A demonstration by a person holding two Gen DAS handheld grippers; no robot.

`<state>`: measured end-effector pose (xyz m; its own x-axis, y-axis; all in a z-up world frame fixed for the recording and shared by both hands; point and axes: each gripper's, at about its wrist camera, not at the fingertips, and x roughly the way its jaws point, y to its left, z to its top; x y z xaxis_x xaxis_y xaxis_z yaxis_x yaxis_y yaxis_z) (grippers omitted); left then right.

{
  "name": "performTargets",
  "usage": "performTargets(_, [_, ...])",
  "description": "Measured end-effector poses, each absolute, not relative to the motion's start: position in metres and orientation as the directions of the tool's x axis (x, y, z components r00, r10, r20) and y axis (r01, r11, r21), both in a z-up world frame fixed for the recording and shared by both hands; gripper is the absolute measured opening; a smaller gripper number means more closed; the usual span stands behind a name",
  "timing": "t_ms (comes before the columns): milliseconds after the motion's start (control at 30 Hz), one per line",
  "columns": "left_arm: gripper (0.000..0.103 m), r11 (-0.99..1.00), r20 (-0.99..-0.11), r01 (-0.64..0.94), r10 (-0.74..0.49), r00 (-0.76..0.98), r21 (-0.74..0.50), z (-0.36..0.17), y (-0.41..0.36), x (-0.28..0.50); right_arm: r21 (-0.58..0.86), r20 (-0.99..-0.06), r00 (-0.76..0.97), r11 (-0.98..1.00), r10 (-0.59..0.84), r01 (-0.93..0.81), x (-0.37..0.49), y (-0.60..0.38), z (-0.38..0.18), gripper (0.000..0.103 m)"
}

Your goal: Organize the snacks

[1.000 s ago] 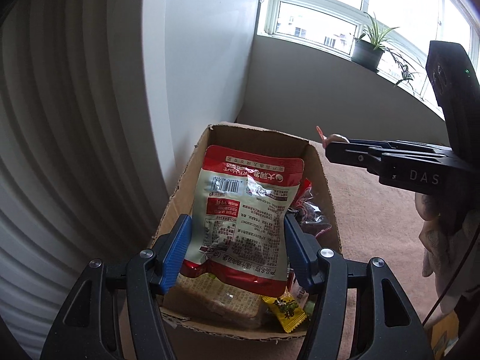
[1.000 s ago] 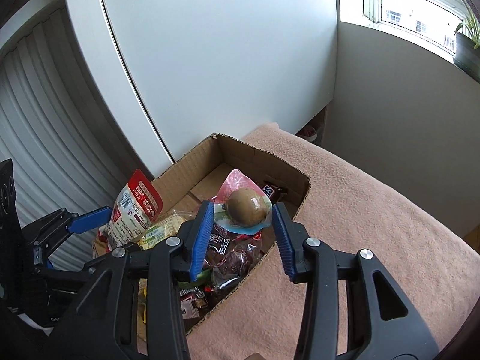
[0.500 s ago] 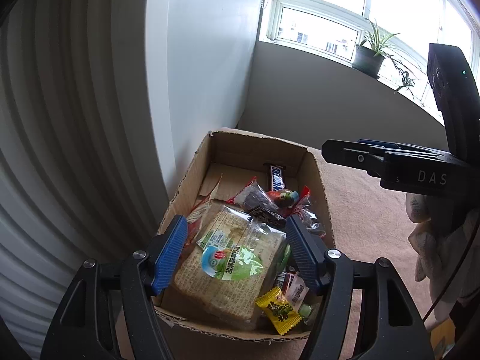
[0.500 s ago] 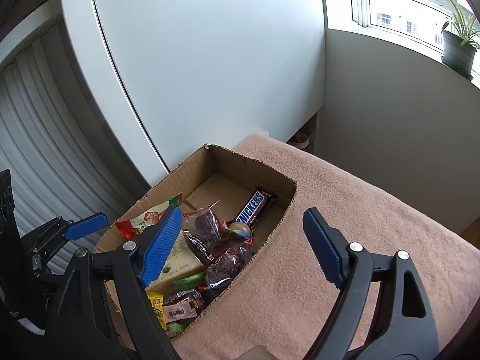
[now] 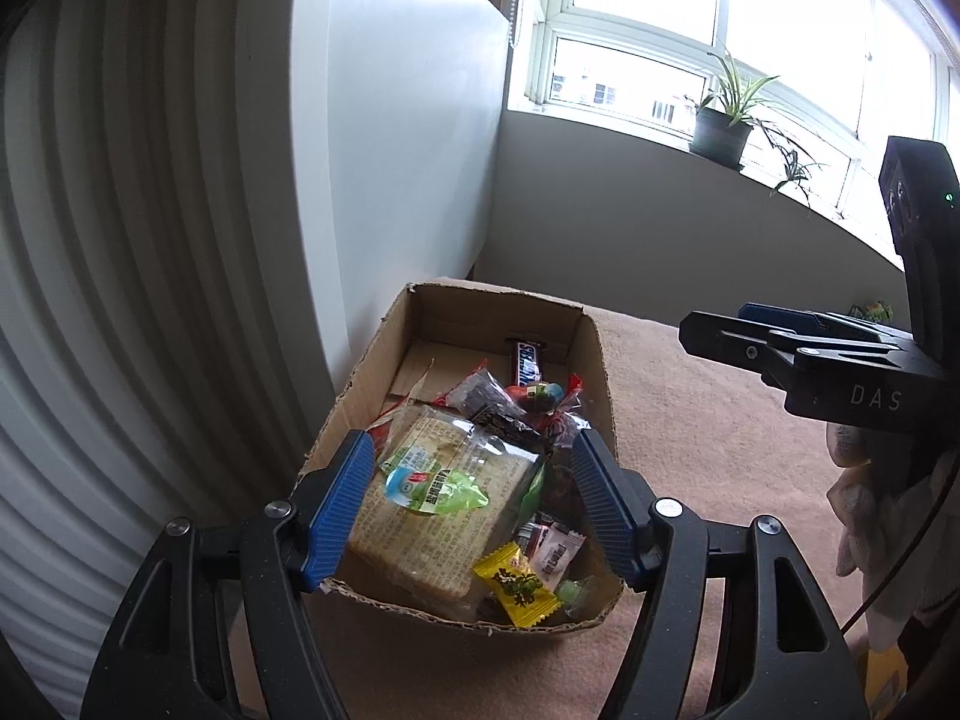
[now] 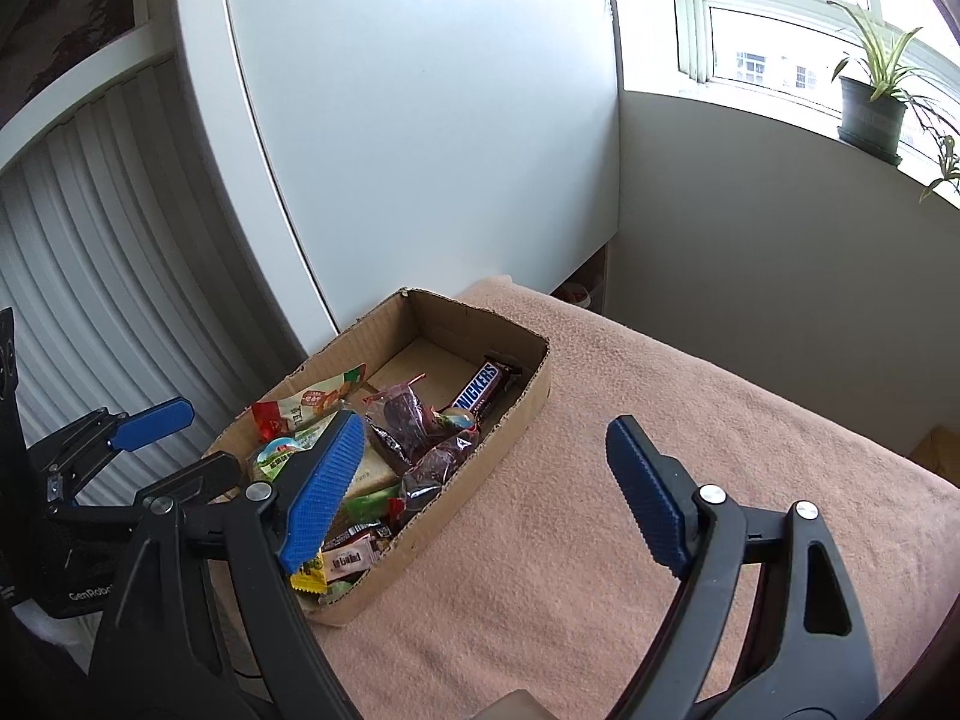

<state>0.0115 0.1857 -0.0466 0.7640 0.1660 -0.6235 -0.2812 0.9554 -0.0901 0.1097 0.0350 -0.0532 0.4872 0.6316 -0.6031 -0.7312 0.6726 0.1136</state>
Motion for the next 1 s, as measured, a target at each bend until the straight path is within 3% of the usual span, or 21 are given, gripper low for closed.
performTargets(133, [0.068,0.954,-0.596,-0.293,0.196,0.778,-0.069,-0.040,0.175,-0.001,0.126,-0.579,0.505,0.682,0.640,-0.721,0.095,0.014,-0.051,0.086])
performTargets(200, [0.070,0.952,-0.585,-0.300,0.208,0.784,-0.064,-0.038,0.170,-0.008,0.127,-0.562,0.518,0.686,0.645,-0.717,0.087,0.005,-0.050,0.100])
performTargets(267, [0.079,0.949,-0.574,-0.308,0.219,0.789,-0.061,-0.037,0.165,-0.014,0.112,-0.534,0.546,0.694,0.645,-0.711,0.075,-0.006,-0.050,0.103])
performTargets(500, [0.080,0.937,-0.539,-0.344,0.260,0.801,-0.058,-0.038,0.149,-0.039,0.046,-0.486,0.612,0.717,0.624,-0.695,0.035,-0.032,-0.058,0.103])
performTargets(1000, [0.083,0.940,-0.531,-0.339,0.264,0.805,-0.048,-0.039,0.120,-0.060,0.051,-0.486,0.662,0.775,0.571,-0.630,0.011,-0.077,-0.073,0.103])
